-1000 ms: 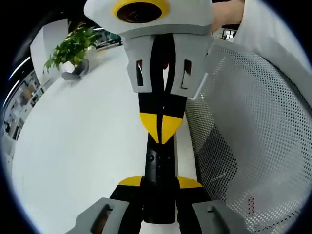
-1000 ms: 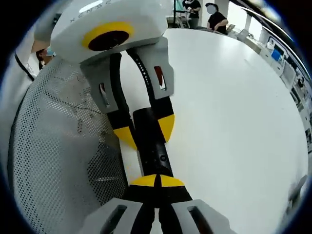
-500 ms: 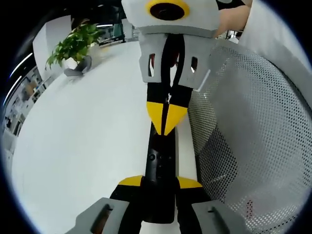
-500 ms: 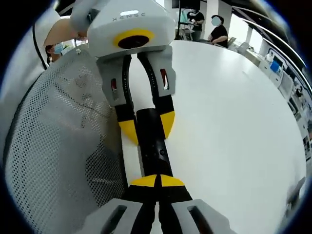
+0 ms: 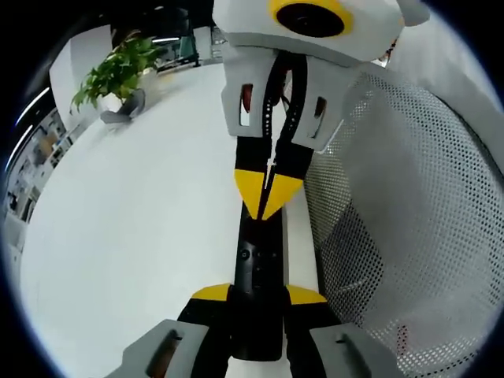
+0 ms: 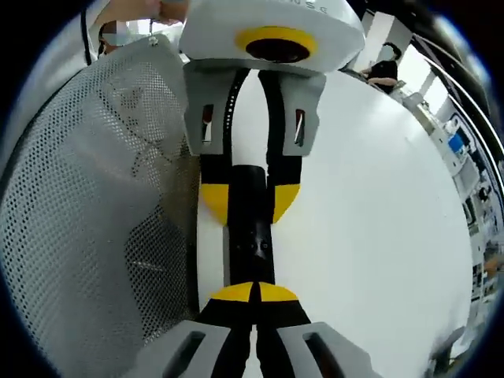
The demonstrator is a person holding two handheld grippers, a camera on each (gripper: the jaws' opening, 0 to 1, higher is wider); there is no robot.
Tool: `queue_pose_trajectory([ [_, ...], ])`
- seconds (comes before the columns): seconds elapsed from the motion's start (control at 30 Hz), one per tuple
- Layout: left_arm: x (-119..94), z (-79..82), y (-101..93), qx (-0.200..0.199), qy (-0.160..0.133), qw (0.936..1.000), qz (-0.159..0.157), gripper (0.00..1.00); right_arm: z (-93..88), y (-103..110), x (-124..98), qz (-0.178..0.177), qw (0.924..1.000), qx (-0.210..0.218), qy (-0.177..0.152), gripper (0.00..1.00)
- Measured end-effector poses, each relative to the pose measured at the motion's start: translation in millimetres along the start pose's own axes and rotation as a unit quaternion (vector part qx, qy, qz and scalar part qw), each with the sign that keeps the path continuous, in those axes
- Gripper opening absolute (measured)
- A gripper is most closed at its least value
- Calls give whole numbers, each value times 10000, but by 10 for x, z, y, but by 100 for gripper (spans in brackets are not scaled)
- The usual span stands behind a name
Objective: Press the specified remote control buttons in sequence, fully releasing each button before pressing the next.
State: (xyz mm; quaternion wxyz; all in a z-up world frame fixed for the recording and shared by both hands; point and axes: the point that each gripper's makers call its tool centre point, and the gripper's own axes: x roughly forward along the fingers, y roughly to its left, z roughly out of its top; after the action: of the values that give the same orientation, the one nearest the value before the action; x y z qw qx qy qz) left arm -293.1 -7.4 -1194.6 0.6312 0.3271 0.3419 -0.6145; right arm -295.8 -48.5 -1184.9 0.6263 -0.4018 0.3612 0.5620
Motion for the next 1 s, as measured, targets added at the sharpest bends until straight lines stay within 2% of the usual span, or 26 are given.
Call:
queue_pose_trajectory([
  [0.17,-4,1,-2,22,-32,10000,-8,24,6,-14,-7,-78,9980,486,-401,0],
  [0.3,-11,4,-6,39,-52,10000,-17,24,22,-24,-22,37,9916,990,-829,0],
  [0.37,-15,7,-10,30,-39,10000,-15,24,20,-25,-31,141,9880,1261,-882,0],
  [0.4,-14,7,-9,23,-41,10000,-14,24,23,-31,-38,172,9883,1280,-809,0],
  [0.53,-23,7,-11,-28,-97,9999,-1,24,43,-14,-19,82,9948,788,-643,0],
  [0.73,-29,13,-14,-13,-129,9999,-11,24,89,3,1,91,9962,575,-649,0],
  [0.87,-30,13,-14,-26,-140,9999,-5,24,140,-8,37,176,9952,716,-640,0],
  [1.0,-27,10,-9,-8,-170,9999,-15,24,141,8,53,152,9987,294,-396,0],
])
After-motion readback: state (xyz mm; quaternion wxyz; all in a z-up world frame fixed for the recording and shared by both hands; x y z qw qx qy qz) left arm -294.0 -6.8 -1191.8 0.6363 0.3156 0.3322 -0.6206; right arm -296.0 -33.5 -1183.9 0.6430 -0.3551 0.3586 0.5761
